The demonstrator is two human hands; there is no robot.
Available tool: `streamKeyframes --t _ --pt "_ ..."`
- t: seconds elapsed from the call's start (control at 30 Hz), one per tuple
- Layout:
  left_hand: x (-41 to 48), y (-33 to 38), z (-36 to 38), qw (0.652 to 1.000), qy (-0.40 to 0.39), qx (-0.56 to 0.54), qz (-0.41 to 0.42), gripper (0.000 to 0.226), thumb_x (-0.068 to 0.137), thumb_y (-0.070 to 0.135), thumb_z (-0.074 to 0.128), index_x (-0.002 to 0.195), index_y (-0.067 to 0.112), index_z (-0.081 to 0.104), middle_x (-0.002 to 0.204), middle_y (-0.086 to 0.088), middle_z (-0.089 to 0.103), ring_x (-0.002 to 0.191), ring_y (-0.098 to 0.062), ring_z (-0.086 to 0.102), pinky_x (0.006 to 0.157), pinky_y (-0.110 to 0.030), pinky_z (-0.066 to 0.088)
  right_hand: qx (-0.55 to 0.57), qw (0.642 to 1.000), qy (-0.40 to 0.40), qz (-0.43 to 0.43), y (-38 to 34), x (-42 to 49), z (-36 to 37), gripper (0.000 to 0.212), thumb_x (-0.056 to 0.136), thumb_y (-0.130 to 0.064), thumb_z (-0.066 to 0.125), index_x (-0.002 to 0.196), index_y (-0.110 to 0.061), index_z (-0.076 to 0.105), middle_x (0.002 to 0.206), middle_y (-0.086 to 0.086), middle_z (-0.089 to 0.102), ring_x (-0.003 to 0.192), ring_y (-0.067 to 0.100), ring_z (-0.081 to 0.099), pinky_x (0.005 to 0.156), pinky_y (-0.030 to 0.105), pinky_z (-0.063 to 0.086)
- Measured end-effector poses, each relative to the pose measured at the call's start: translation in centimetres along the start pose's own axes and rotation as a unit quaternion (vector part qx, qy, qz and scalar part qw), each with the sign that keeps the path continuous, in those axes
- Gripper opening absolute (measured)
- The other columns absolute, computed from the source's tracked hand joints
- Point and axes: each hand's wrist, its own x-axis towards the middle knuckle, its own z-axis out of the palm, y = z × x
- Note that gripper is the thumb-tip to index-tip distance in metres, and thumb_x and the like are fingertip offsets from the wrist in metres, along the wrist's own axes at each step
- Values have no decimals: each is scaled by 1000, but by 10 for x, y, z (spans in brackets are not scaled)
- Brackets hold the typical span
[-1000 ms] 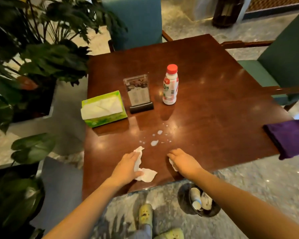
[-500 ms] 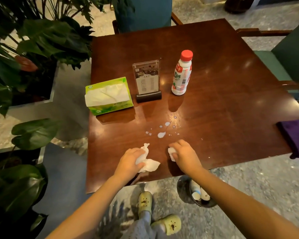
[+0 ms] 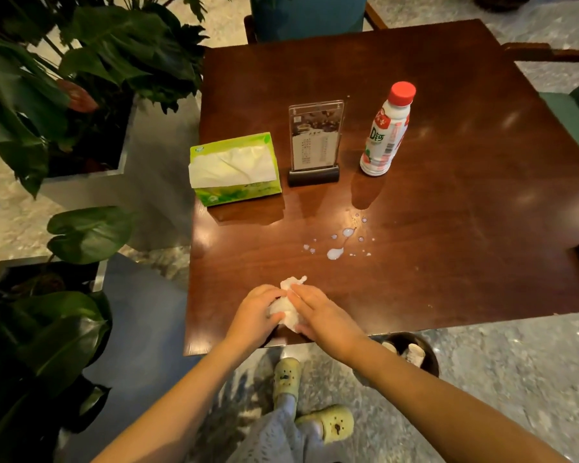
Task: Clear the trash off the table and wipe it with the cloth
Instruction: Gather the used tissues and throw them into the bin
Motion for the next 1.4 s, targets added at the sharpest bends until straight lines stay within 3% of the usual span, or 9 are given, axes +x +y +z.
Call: streamKeyframes --t 0.2,0.33,0.43,0.57,0.7,0.87,1.1,1.3,1.4 --pt "0 -1 -3 995 9 -83 -53 36 77 12 72 109 20 56 89 12 58 81 -5 56 68 -6 42 -32 996 84 -5 3 11 -1 35 88 -9 57 123 -13 59 124 9 61 113 29 52 94 39 51" --pt "3 3 -9 982 36 -166 -83 36 74 9 74 106 23 63 89 15 62 81 0 59 71 -5 46 -15 994 74 79 -8 26 -15 34 91 -12 47 123 -15 59 115 8 61 109 27 47 90 36 44" --pt "11 7 -12 971 47 -219 -86 29 75 9 74 94 30 67 94 7 68 87 -10 65 81 -22 54 90 973 133 166 -9 30 -24 35 87 -14 57 121 -13 60 115 7 64 108 24 54 89 30 42" --pt "19 16 -13 973 71 -215 -42 19 78 11 71 96 18 74 102 3 71 99 -12 64 86 -28 53 304 904 153 260 -5 28 -41 24 79 -8 64 102 -7 57 86 -1 58 78 12 55 63 13 42" --pt "26 35 -10 974 85 -208 -10 20 89 12 58 103 12 72 109 4 68 107 -7 59 89 -10 45 415 858 133 273 2 24 -57 21 83 -12 59 104 -10 64 93 1 67 88 15 62 78 28 51" --pt "39 54 -6 958 59 -279 -36 20 87 5 59 103 9 71 108 -5 70 101 -14 65 91 -29 50 409 860 187 243 16 3 -73 20 90 -12 57 105 -10 71 94 5 73 82 13 64 79 29 52" --pt "57 104 -1 927 -17 -373 -44 23 80 2 67 100 11 64 94 0 69 82 -11 66 69 -18 53 485 810 244 221 30 -32 -97 30 83 -4 67 113 -9 66 99 6 71 90 16 67 86 28 54" --pt "74 161 26 939 -84 -332 13 20 79 0 68 98 7 65 82 1 67 68 0 63 62 -11 50 446 800 308 257 54 -78 -114 27 85 -21 67 111 -14 70 102 6 74 94 20 68 84 34 53" --pt "78 191 52 943 -127 -307 39 19 77 -2 68 90 10 63 81 -3 65 67 -7 61 62 -14 51 445 762 351 313 71 -107 -121 23 82 -17 69 105 -11 71 100 7 73 94 23 68 83 38 53"
